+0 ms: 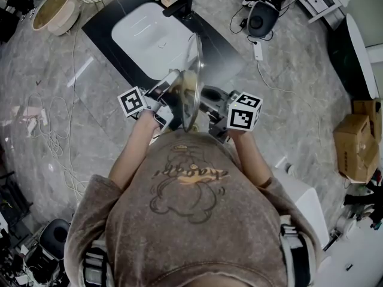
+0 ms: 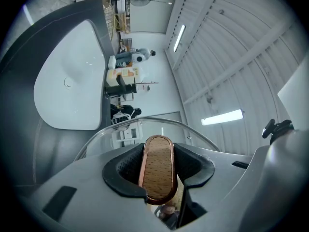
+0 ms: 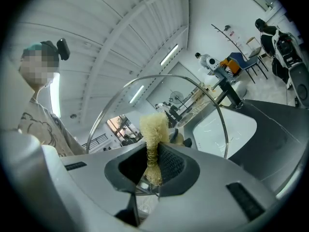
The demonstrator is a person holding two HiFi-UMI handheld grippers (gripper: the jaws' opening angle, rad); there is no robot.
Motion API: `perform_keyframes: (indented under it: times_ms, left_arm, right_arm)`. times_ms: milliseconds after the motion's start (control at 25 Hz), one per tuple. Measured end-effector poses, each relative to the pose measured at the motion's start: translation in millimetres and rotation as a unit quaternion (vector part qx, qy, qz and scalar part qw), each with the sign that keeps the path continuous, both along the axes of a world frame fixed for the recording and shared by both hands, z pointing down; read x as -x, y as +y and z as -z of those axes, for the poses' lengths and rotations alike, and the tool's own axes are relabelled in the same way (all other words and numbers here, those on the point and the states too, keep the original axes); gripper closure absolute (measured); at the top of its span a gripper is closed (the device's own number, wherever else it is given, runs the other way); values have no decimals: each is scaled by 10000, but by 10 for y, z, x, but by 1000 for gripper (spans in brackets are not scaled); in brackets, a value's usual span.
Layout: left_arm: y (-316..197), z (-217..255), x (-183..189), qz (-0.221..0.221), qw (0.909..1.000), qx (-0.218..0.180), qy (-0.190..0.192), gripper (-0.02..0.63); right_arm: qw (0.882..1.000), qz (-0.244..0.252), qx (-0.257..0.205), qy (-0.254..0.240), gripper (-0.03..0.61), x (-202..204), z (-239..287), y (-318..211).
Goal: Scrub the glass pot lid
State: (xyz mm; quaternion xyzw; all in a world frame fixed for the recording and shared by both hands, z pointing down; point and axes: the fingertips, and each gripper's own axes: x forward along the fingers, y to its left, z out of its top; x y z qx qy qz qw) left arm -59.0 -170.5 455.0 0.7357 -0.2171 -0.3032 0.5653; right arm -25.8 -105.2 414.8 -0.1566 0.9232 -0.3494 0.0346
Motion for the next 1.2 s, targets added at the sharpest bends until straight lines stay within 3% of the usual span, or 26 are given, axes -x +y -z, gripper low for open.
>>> perform_keyframes:
  times_ms: [200, 600, 880, 960, 1040, 1200]
  left_arm:
    - [48, 30, 75, 15, 9999, -35, -116, 434]
    - [-19, 26, 382, 280, 9991, -12, -327, 434]
    - [-45, 42, 567, 465, 9960, -109, -755, 434]
    - [-76, 35, 578, 457, 9924, -231, -1122, 434]
    - [-105, 2, 562, 408, 9835, -341, -1727, 434]
    - [-174, -123, 465, 145, 9471, -622, -3146, 434]
  right_arm:
    - [9995, -13, -149, -274, 529, -36, 164, 45]
    - [9960, -824, -247, 239, 529, -562, -42, -195]
    - [9855, -1598, -181, 538, 529, -1032, -213, -269]
    - [9818, -1817, -163, 526, 529, -1152, -231, -281]
    - [9779, -2017, -148, 534, 529, -1260, -242, -277]
    - [9689, -2381, -181, 643, 529, -1474, -275, -248]
